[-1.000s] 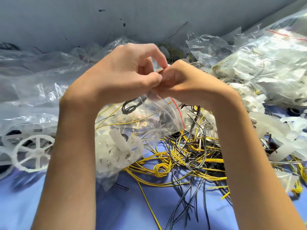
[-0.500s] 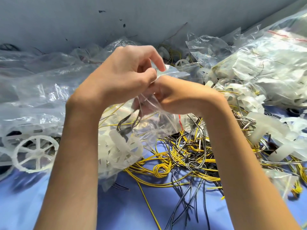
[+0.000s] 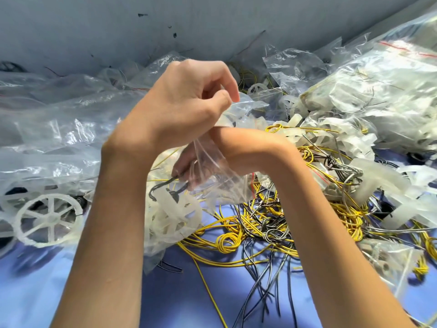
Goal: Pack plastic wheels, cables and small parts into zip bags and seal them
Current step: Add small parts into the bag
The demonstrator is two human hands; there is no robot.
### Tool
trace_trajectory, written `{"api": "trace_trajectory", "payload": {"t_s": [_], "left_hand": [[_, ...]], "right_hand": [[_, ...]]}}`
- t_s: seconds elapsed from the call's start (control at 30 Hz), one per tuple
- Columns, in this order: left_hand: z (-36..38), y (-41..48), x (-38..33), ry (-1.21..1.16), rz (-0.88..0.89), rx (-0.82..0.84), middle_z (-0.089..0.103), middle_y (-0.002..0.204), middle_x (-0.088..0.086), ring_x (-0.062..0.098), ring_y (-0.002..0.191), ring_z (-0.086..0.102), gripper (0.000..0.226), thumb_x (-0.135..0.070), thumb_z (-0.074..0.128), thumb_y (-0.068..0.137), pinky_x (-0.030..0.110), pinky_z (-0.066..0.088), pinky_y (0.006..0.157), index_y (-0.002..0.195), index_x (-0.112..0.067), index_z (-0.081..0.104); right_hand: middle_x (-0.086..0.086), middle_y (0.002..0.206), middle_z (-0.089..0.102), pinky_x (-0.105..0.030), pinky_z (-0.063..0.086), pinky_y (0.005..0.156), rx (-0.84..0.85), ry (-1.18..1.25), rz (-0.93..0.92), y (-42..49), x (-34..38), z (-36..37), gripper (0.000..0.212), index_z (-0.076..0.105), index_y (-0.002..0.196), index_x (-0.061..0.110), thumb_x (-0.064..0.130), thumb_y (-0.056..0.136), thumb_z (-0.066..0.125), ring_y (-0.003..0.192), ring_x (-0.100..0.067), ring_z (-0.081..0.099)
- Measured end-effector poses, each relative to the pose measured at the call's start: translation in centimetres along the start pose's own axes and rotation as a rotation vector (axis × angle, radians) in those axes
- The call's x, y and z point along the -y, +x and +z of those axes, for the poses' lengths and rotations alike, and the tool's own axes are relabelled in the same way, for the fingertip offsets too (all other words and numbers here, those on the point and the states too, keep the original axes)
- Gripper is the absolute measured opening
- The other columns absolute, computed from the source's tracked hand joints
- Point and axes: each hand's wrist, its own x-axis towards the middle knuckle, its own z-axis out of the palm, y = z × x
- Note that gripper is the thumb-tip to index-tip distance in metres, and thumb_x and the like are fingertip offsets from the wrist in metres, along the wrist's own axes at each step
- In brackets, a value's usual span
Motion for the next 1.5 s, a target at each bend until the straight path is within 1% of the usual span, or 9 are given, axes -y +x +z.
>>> {"api": "trace_trajectory", "payload": {"t_s": [0.1, 0.33, 0.5, 0.57, 0.83, 0.97, 1.1, 1.3, 1.5], "left_hand": [[-0.3, -0.1, 0.3, -0.004, -0.02, -0.022, 0.051, 0.059, 0.001, 0.004, 0.052, 0.04, 0.02, -0.009, 0.05, 0.081, 0.013, 0.031, 0.051, 0.085, -0.014, 0.069], [-1.0, -0.2, 0.6, 0.021, -0.037, -0.107, 0.047, 0.055, -0.005, 0.003, 0.047, 0.04, 0.02, -0.01, 0.049, 0.083, 0.009, 0.027, 0.047, 0.083, -0.015, 0.069], [0.0, 0.0, -0.3, 0.02, 0.011, -0.067, 0.047, 0.053, -0.008, -0.001, 0.046, 0.043, 0.019, -0.009, 0.05, 0.082, 0.008, 0.028, 0.048, 0.081, -0.015, 0.068], [0.1, 0.0, -0.4, 0.025, 0.022, -0.059, 0.047, 0.055, -0.008, -0.001, 0.047, 0.043, 0.02, -0.011, 0.049, 0.081, 0.008, 0.028, 0.049, 0.081, -0.017, 0.068], [-0.7, 0.0, 0.3, 0.01, -0.005, -0.117, 0.048, 0.056, -0.005, 0.001, 0.045, 0.041, 0.021, -0.006, 0.049, 0.083, 0.008, 0.026, 0.046, 0.081, -0.014, 0.068], [0.3, 0.2, 0.0, -0.022, 0.017, -0.084, 0.047, 0.056, -0.006, 0.001, 0.047, 0.041, 0.02, -0.011, 0.049, 0.08, 0.009, 0.027, 0.049, 0.081, -0.015, 0.068], [1.3, 0.5, 0.6, -0.13, -0.015, -0.069, 0.051, 0.059, -0.002, 0.01, 0.057, 0.047, 0.022, -0.014, 0.046, 0.076, 0.024, 0.038, 0.057, 0.083, -0.014, 0.067], [2.4, 1.7, 4.2, -0.143, -0.13, -0.245, 0.053, 0.098, -0.003, 0.006, 0.088, 0.056, 0.023, -0.019, 0.051, 0.081, 0.016, 0.043, 0.08, 0.102, -0.022, 0.059], [4.2, 5.6, 9.2, 0.284, -0.516, 0.005, 0.029, 0.141, 0.017, 0.034, 0.133, 0.03, 0.055, -0.03, 0.054, 0.088, 0.039, 0.026, 0.11, 0.14, -0.024, 0.04]], "right_hand": [[-0.013, 0.112, 0.064, -0.037, 0.05, 0.083, 0.029, 0.052, 0.034, -0.4, 0.2, 0.3, 0.029, 0.057, 0.12, 0.009, 0.021, 0.093, 0.055, 0.101, -0.029, 0.061], [0.028, 0.05, 0.055, -0.005, 0.035, 0.046, -0.071, 0.263, 0.1, -2.3, -0.9, -1.6, 0.014, 0.069, 0.095, 0.021, 0.015, 0.082, 0.068, 0.05, 0.014, 0.049], [-0.003, 0.08, 0.064, -0.019, 0.041, 0.061, 0.005, 0.073, 0.087, -1.3, 0.3, -0.9, 0.018, 0.067, 0.104, 0.009, 0.017, 0.09, 0.059, 0.07, -0.019, 0.057], [0.001, 0.067, 0.048, -0.017, 0.037, 0.054, 0.007, 0.014, 0.093, -1.2, 0.6, -1.1, 0.016, 0.064, 0.103, 0.006, 0.012, 0.093, 0.054, 0.055, -0.014, 0.04], [0.004, 0.072, 0.066, -0.022, 0.046, 0.058, -0.146, 0.26, 0.057, -1.3, 0.3, -1.3, 0.029, 0.059, 0.06, 0.034, 0.013, 0.079, 0.068, 0.062, -0.01, 0.057], [-0.007, 0.109, 0.063, -0.025, 0.042, 0.079, -0.052, 0.053, 0.073, -0.7, 0.2, -0.2, 0.024, 0.06, 0.115, 0.008, 0.01, 0.091, 0.056, 0.089, -0.02, 0.053], [-0.003, 0.105, 0.07, -0.029, 0.048, 0.085, -0.02, 0.201, 0.024, -1.3, 0.0, -1.0, 0.022, 0.068, 0.109, 0.016, 0.017, 0.088, 0.063, 0.096, -0.015, 0.063], [0.004, 0.071, 0.071, -0.022, 0.055, 0.055, -0.227, 0.511, 0.224, -3.4, -2.7, -2.0, 0.022, 0.071, 0.079, 0.015, 0.006, 0.09, 0.053, 0.06, -0.005, 0.069], [-0.002, 0.08, 0.074, -0.028, 0.059, 0.069, -0.355, 0.61, 0.25, -4.4, -3.9, -2.6, 0.02, 0.073, 0.085, 0.015, 0.01, 0.091, 0.055, 0.066, -0.011, 0.072]]}}
